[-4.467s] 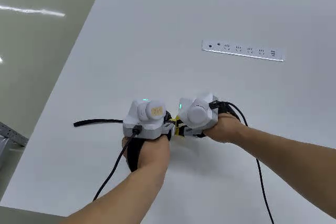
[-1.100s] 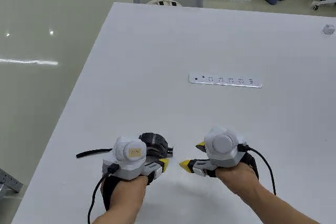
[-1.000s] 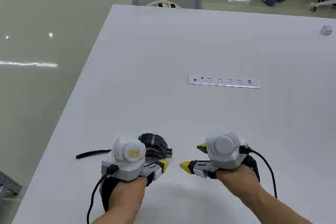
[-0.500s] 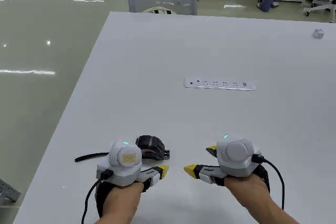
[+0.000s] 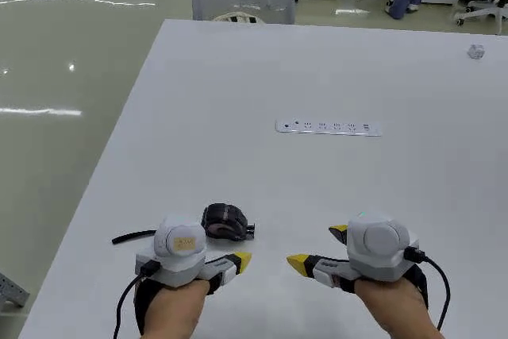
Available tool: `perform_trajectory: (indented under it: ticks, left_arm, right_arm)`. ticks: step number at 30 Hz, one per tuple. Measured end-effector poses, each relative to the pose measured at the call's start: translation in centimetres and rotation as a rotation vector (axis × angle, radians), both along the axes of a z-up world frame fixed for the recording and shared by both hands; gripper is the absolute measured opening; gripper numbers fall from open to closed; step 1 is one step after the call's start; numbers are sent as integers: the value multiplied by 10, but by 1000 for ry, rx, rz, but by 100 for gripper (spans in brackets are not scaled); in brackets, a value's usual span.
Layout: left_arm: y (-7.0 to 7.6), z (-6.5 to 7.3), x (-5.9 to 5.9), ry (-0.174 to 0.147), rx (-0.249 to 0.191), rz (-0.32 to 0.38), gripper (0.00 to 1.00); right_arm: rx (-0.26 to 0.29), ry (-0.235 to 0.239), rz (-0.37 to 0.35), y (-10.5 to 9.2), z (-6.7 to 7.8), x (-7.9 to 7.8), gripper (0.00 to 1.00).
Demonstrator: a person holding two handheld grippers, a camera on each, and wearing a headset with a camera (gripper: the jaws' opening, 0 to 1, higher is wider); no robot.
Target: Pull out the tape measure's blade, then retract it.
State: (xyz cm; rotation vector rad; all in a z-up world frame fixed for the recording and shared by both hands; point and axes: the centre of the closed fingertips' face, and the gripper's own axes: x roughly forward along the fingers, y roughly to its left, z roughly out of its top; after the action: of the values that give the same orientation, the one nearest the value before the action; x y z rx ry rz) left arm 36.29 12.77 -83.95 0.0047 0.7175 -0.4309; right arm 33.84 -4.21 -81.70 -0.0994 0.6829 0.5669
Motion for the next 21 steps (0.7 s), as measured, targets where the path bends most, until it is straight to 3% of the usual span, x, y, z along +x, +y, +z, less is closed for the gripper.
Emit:
perform_trajectory:
  ticks: [21]
  left_arm:
    - [16, 29, -23, -35, -21, -22, 86]
  right_arm:
    - [32, -25, -77, -20, 32, -30, 76]
